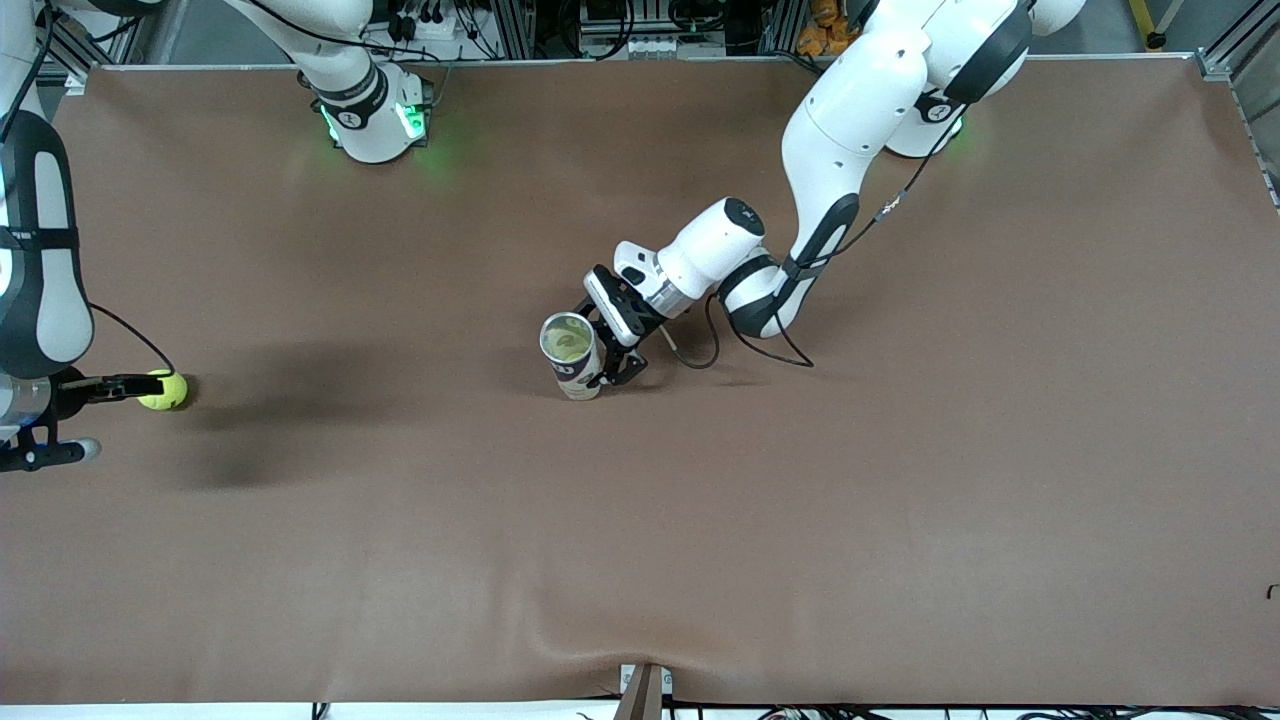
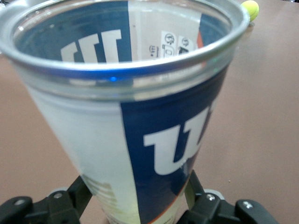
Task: Insert tennis ball vertically with right arm
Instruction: 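Move the right gripper back to the second tennis ball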
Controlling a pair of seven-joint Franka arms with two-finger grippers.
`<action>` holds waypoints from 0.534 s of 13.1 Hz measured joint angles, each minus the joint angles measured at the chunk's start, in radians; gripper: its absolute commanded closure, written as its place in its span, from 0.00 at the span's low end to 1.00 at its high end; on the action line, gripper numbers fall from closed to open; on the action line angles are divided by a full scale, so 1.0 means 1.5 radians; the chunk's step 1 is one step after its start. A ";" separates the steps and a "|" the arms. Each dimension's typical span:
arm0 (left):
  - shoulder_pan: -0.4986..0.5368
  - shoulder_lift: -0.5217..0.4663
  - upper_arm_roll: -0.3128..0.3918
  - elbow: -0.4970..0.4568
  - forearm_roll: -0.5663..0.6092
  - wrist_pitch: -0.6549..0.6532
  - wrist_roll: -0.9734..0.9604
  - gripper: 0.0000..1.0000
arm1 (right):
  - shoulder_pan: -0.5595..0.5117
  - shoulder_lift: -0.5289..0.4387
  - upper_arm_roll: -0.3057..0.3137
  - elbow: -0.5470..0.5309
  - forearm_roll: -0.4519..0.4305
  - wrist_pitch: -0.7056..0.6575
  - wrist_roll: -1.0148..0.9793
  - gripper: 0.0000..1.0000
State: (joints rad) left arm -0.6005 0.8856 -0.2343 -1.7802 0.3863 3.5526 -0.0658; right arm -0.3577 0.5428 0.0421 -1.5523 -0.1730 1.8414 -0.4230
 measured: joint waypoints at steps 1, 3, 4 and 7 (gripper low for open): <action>0.000 0.000 0.000 0.000 0.000 0.000 0.000 0.16 | -0.010 0.001 0.000 -0.023 -0.001 0.030 -0.015 0.00; 0.000 0.000 0.000 0.000 0.000 0.000 0.000 0.16 | -0.021 0.004 0.000 -0.062 -0.006 0.082 -0.026 0.00; 0.000 0.000 0.000 0.000 0.000 0.000 0.000 0.16 | -0.023 0.005 0.000 -0.071 -0.015 0.101 -0.027 0.00; 0.000 0.000 0.000 0.000 0.000 0.000 0.000 0.16 | -0.044 0.006 0.000 -0.105 -0.028 0.167 -0.056 0.00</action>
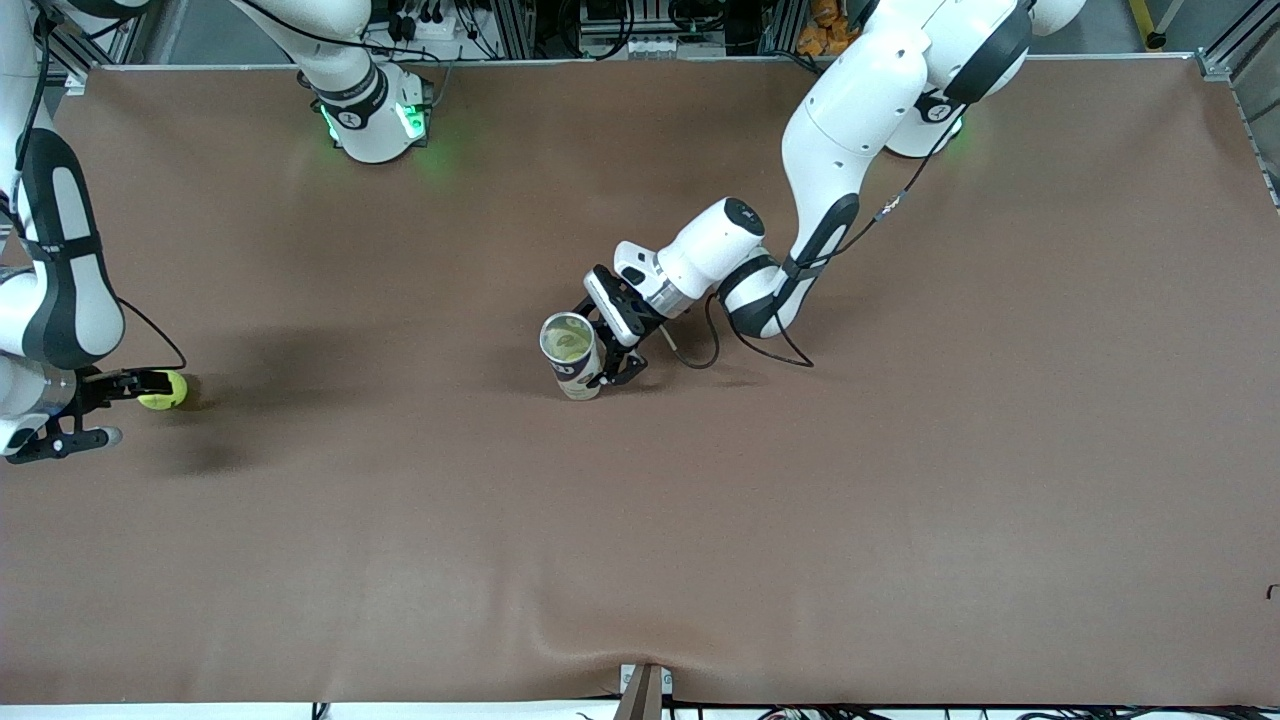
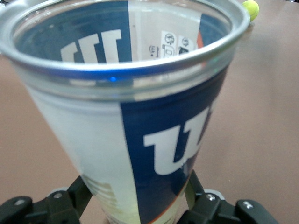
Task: Insert tennis ball vertically with right arm
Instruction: 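Move the right gripper back to the second tennis ball, then grasp the second tennis ball with the right gripper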
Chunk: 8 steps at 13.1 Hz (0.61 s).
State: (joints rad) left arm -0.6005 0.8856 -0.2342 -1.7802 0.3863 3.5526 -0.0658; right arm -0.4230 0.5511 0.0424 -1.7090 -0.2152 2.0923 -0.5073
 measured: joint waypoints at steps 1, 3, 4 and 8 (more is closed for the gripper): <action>0.000 0.000 0.000 0.000 0.000 0.000 0.000 0.16 | -0.007 0.000 0.000 -0.010 0.000 0.017 -0.015 0.00; 0.000 0.000 0.000 0.000 0.000 0.000 0.000 0.16 | -0.020 0.000 0.000 -0.038 0.000 0.069 -0.028 0.00; 0.000 0.000 0.000 0.000 0.000 0.000 0.000 0.16 | -0.025 0.000 0.000 -0.061 -0.001 0.107 -0.037 0.00; 0.000 0.000 0.000 0.000 0.000 0.000 0.000 0.16 | -0.031 0.000 0.000 -0.109 -0.005 0.174 -0.056 0.00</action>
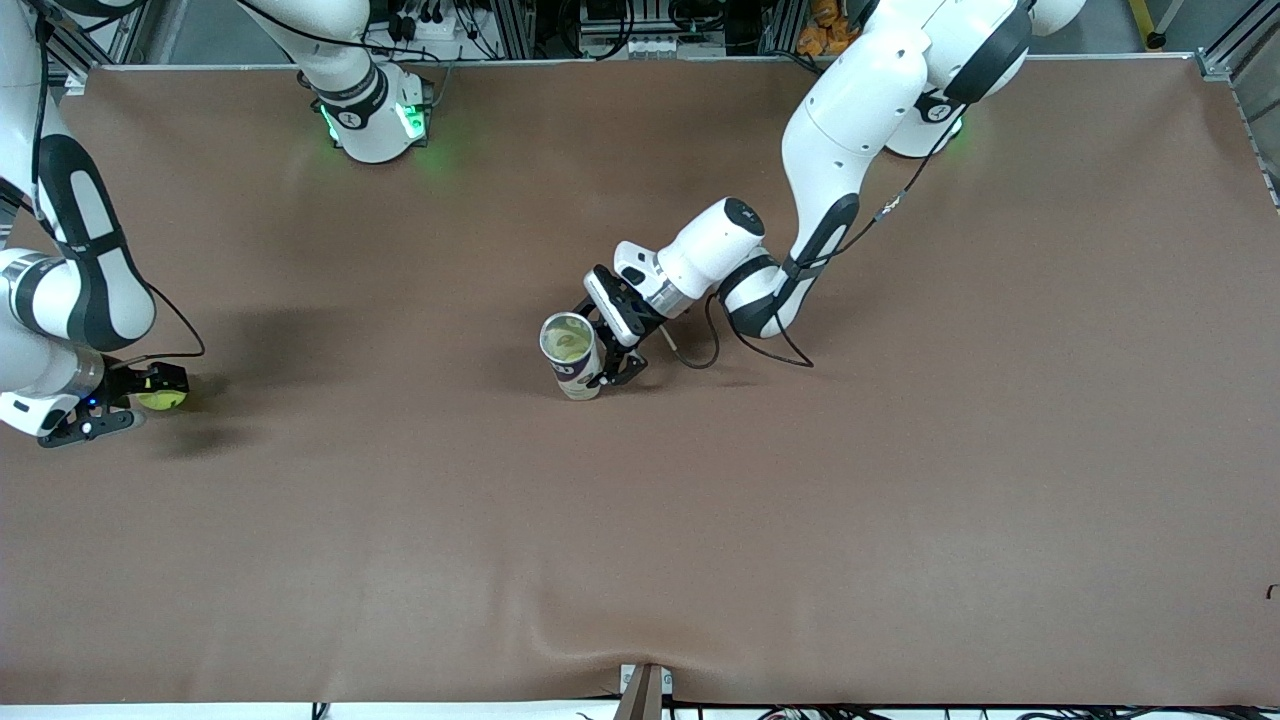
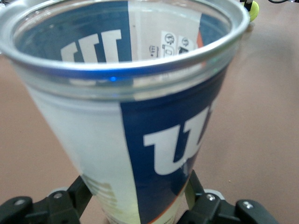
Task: Insert tennis ball vertically with right arm
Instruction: 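Grasp the second tennis ball with the right gripper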
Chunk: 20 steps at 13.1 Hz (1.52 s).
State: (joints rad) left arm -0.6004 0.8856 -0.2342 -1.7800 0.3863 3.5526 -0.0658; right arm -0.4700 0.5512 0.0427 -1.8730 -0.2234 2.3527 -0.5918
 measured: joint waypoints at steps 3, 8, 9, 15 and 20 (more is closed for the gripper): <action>0.000 0.000 0.000 0.000 0.000 0.000 0.000 0.16 | -0.003 -0.001 0.000 -0.007 -0.005 0.010 -0.046 0.00; 0.000 0.000 0.000 0.000 0.000 0.000 0.000 0.16 | -0.026 -0.002 0.001 -0.014 -0.007 0.023 -0.090 0.07; 0.000 0.000 0.000 0.000 0.000 0.000 0.000 0.16 | -0.026 -0.004 0.002 -0.022 -0.007 0.034 -0.090 0.09; 0.001 0.000 0.000 0.001 0.000 0.000 0.000 0.16 | -0.026 -0.019 0.007 -0.038 -0.007 0.034 -0.089 1.00; 0.002 0.000 0.000 0.001 0.000 0.000 0.000 0.16 | 0.002 -0.037 0.027 0.075 0.017 -0.183 -0.069 1.00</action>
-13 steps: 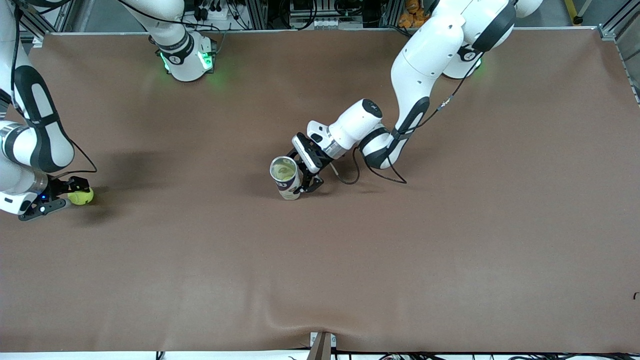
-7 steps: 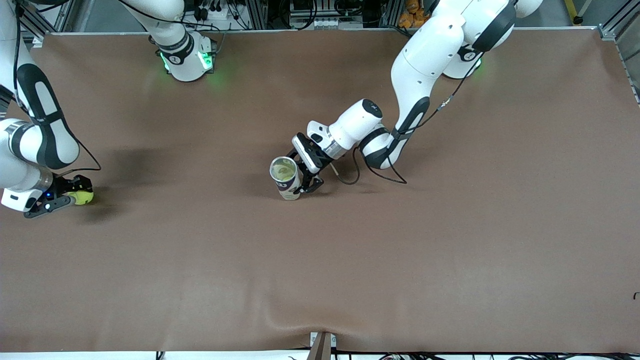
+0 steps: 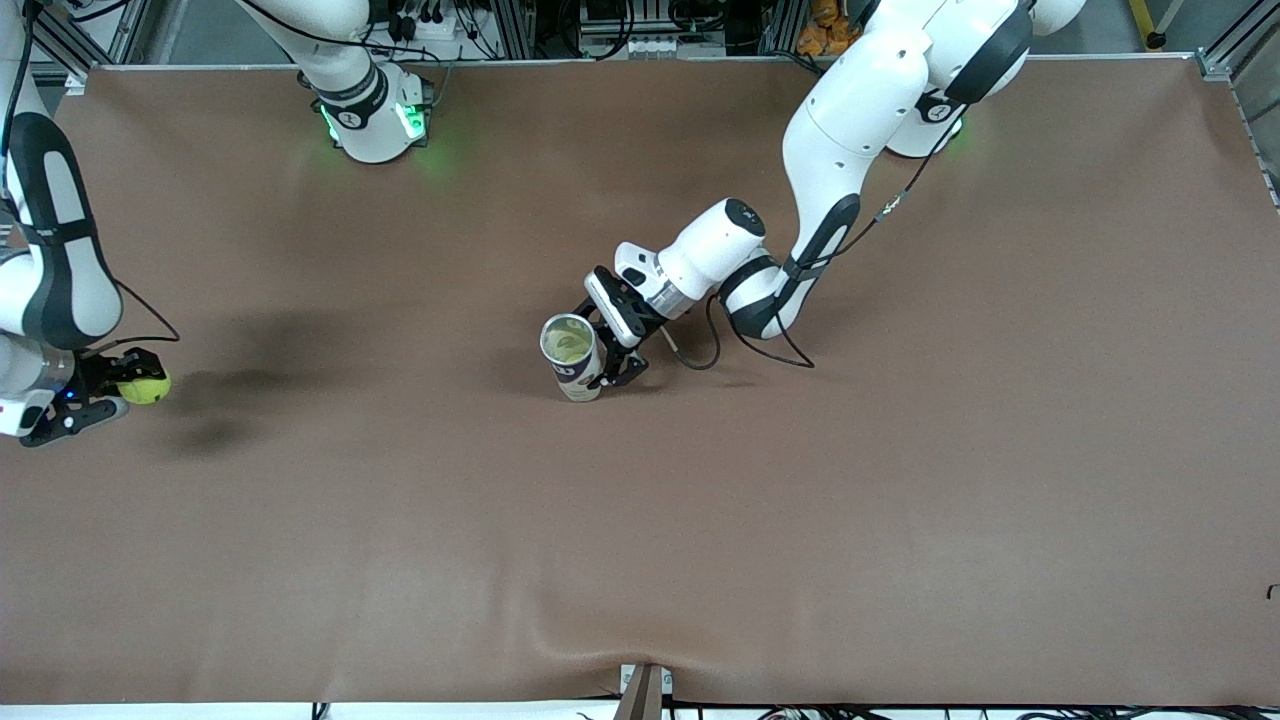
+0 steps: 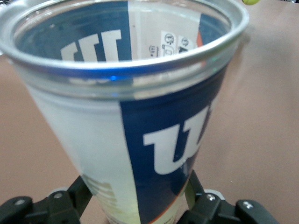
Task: Insert tennis ball vertically with right arm
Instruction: 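Grasp the second tennis ball with the right gripper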
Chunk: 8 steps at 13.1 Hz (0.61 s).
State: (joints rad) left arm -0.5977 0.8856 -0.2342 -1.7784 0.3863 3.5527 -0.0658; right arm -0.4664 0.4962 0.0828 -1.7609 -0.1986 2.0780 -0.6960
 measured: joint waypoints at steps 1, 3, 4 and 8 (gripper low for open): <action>0.000 0.000 0.000 0.000 0.000 0.000 0.000 0.16 | 0.010 -0.004 0.004 0.018 0.018 -0.035 0.004 1.00; 0.000 0.000 0.000 0.000 0.000 0.000 0.000 0.16 | 0.051 -0.013 0.013 0.083 0.048 -0.159 0.076 1.00; 0.000 0.000 0.000 0.000 0.000 0.000 0.000 0.16 | 0.084 -0.017 0.018 0.124 0.056 -0.222 0.142 1.00; 0.000 0.000 0.000 0.001 0.000 0.000 0.000 0.16 | 0.234 -0.031 0.025 0.231 0.146 -0.375 0.443 1.00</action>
State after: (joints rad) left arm -0.5971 0.8852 -0.2342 -1.7776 0.3863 3.5527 -0.0658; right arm -0.1156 0.4497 0.1201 -1.4150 0.0201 1.5160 -0.0314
